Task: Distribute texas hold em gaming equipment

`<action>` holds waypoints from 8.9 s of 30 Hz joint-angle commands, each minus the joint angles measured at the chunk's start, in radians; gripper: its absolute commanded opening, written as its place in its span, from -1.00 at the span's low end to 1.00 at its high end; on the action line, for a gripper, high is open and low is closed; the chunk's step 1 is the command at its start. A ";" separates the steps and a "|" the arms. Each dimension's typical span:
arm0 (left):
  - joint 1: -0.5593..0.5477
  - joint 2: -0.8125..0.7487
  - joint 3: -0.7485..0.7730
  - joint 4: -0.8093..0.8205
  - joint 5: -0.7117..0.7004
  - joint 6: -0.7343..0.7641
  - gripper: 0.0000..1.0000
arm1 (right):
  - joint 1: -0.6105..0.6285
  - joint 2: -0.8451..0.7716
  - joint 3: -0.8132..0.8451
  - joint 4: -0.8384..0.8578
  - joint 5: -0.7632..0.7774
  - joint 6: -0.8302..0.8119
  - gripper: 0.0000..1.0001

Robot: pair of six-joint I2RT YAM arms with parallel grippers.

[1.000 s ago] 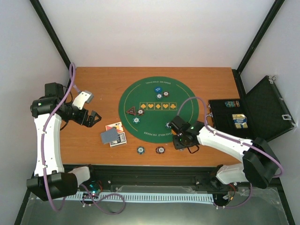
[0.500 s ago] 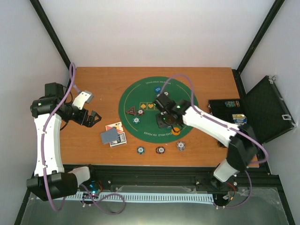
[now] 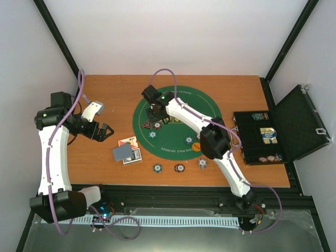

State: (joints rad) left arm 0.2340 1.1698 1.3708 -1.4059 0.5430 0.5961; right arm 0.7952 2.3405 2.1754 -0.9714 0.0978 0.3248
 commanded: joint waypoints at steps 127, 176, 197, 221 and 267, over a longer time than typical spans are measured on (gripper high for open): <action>0.006 -0.056 0.006 0.004 0.010 0.037 1.00 | -0.008 -0.896 -1.399 0.232 0.030 0.205 0.06; 0.005 -0.014 0.023 -0.013 0.008 0.047 0.99 | -0.431 -0.008 -0.108 0.051 -0.041 -0.041 -0.27; 0.005 0.003 0.009 0.005 0.007 0.040 1.00 | -0.478 0.227 0.155 0.008 -0.069 -0.021 -0.16; 0.005 -0.026 -0.019 -0.014 0.026 0.047 1.00 | -0.347 -0.521 -0.690 0.197 -0.077 0.055 0.39; 0.005 -0.058 -0.018 -0.034 -0.005 0.031 1.00 | 0.011 -0.902 -1.507 0.382 0.046 0.321 0.46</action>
State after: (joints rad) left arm 0.2340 1.1118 1.3212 -1.4220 0.5346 0.6247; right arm 0.8165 1.4208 0.6971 -0.6392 0.1421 0.6441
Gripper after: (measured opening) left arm 0.998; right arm 0.748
